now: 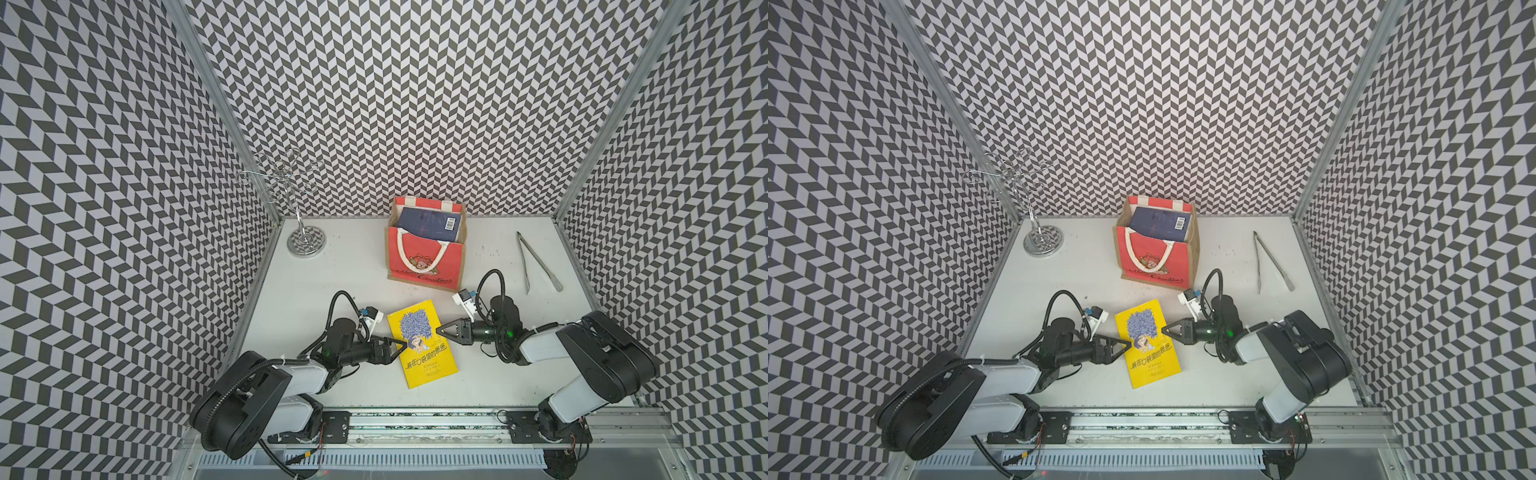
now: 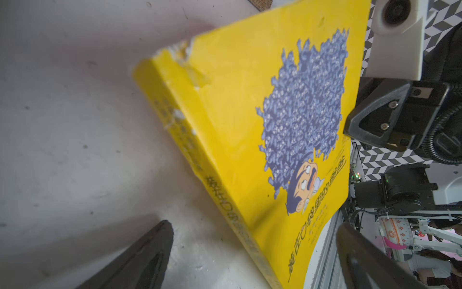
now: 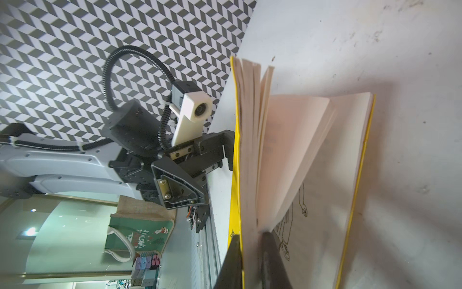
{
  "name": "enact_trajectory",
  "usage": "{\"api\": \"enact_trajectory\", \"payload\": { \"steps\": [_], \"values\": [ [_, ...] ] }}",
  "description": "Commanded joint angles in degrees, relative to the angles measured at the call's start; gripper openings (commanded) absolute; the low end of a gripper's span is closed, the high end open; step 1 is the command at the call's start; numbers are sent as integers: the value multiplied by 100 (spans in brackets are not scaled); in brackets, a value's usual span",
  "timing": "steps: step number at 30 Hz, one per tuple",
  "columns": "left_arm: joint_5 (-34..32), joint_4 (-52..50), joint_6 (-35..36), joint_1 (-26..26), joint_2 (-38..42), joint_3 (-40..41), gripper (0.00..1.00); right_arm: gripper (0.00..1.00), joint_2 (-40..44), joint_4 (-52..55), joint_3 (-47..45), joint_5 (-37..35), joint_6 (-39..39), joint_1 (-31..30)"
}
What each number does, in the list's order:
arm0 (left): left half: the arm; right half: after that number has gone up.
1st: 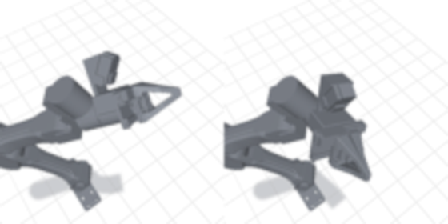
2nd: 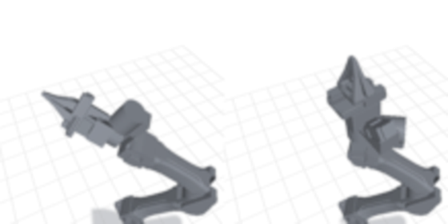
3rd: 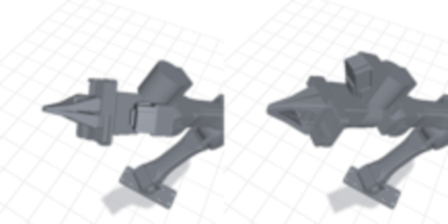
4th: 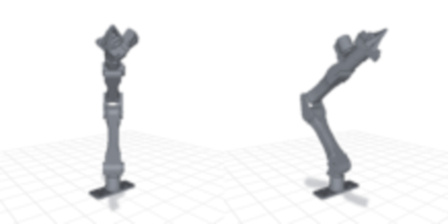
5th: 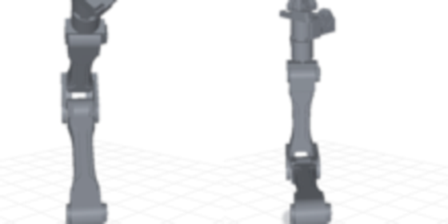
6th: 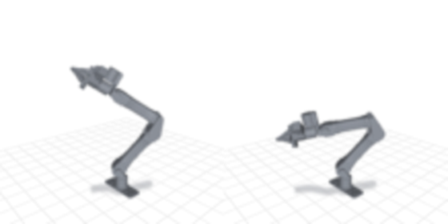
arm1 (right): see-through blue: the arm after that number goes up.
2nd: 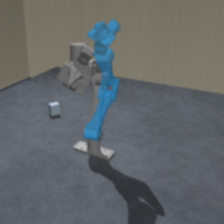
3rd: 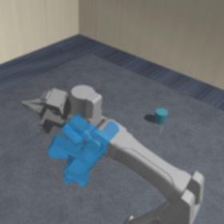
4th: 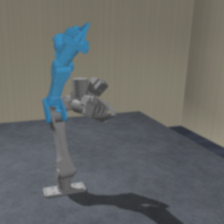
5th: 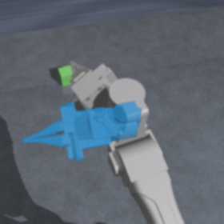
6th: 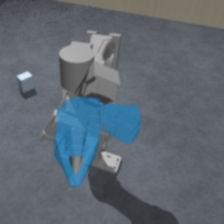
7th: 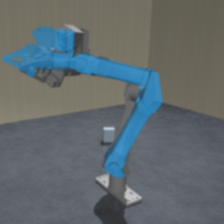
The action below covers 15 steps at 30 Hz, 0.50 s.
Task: Put the books into the canvas bag
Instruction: Pick up the book from the center of the board.
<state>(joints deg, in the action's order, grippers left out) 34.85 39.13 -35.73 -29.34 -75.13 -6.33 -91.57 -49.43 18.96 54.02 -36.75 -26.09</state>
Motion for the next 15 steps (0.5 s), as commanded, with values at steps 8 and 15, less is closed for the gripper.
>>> {"api": "enact_trajectory", "payload": {
  "steps": [8,15],
  "values": [
    [467,1491,-224,-186,-83,90,43,0,-263,-1337,-23,302,-405,-51],
    [469,1388,-154,-193,-10,-81,19,0,-54,-528,157,121,27,-141]
  ]
}}
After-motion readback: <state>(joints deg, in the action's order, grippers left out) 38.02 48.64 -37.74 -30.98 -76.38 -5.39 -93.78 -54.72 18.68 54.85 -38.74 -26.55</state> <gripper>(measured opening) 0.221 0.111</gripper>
